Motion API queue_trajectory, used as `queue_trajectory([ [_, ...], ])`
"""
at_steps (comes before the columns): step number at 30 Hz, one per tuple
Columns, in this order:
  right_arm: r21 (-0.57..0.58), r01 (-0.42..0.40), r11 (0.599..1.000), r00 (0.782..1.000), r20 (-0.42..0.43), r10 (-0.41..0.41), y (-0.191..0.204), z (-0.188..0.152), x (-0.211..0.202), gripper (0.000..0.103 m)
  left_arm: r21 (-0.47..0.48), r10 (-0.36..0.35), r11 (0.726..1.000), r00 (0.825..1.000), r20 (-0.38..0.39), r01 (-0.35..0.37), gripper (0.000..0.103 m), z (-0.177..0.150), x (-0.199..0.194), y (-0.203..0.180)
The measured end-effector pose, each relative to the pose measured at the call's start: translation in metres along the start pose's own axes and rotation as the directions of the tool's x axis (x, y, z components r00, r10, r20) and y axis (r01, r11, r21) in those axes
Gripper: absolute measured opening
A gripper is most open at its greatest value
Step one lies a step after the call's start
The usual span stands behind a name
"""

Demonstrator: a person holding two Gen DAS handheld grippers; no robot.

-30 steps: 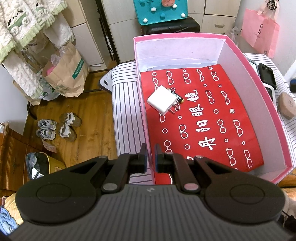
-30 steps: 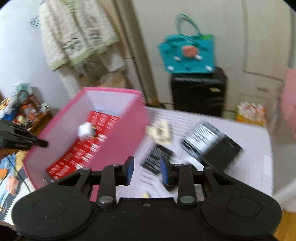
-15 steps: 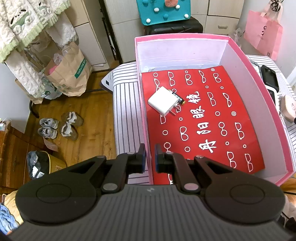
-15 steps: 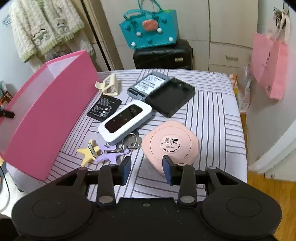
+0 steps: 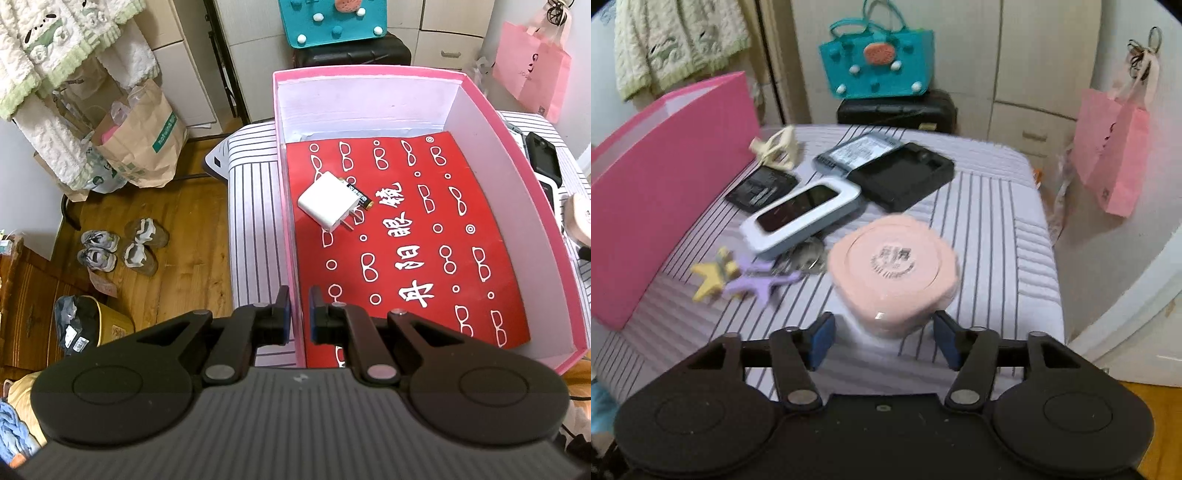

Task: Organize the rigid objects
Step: 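Grasp the pink round case with the right gripper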

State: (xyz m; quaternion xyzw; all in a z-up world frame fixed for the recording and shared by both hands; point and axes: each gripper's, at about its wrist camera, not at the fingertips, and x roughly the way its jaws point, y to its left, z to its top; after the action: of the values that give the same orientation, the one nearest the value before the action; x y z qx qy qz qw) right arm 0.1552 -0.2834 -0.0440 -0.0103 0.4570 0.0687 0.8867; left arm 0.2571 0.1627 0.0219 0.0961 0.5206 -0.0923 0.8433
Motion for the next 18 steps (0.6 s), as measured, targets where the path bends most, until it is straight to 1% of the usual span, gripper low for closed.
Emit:
queue_trajectory([
  [2, -0.003, 0.011, 1.0, 1.0, 0.018, -0.011, -0.003, 0.003, 0.004, 0.071, 0.0, -0.003, 1.0, 1.0, -0.006, 0.003, 0.007, 0.002, 0.001, -0.001],
  [8, -0.026, 0.007, 1.0, 0.998, 0.056, -0.006, -0.001, 0.013, 0.018, 0.077, 0.017, -0.023, 1.0, 1.0, -0.019, 0.023, 0.007, 0.004, 0.005, -0.004],
  [10, -0.031, 0.013, 0.999, 0.998, 0.064, -0.011, 0.0, 0.016, 0.022, 0.087, 0.017, -0.029, 0.999, 0.999, -0.021, 0.03, 0.007, 0.004, 0.006, -0.003],
  [12, -0.044, 0.03, 0.999, 0.997, 0.078, -0.026, 0.002, 0.017, 0.026, 0.089, 0.019, -0.031, 0.999, 0.999, -0.018, 0.031, 0.007, 0.004, 0.006, -0.003],
  [18, -0.048, 0.013, 0.999, 0.994, 0.106, -0.008, 0.001, 0.024, 0.029, 0.09, 0.019, -0.021, 1.0, 1.0, 0.008, 0.021, 0.005, 0.003, 0.005, 0.003],
])
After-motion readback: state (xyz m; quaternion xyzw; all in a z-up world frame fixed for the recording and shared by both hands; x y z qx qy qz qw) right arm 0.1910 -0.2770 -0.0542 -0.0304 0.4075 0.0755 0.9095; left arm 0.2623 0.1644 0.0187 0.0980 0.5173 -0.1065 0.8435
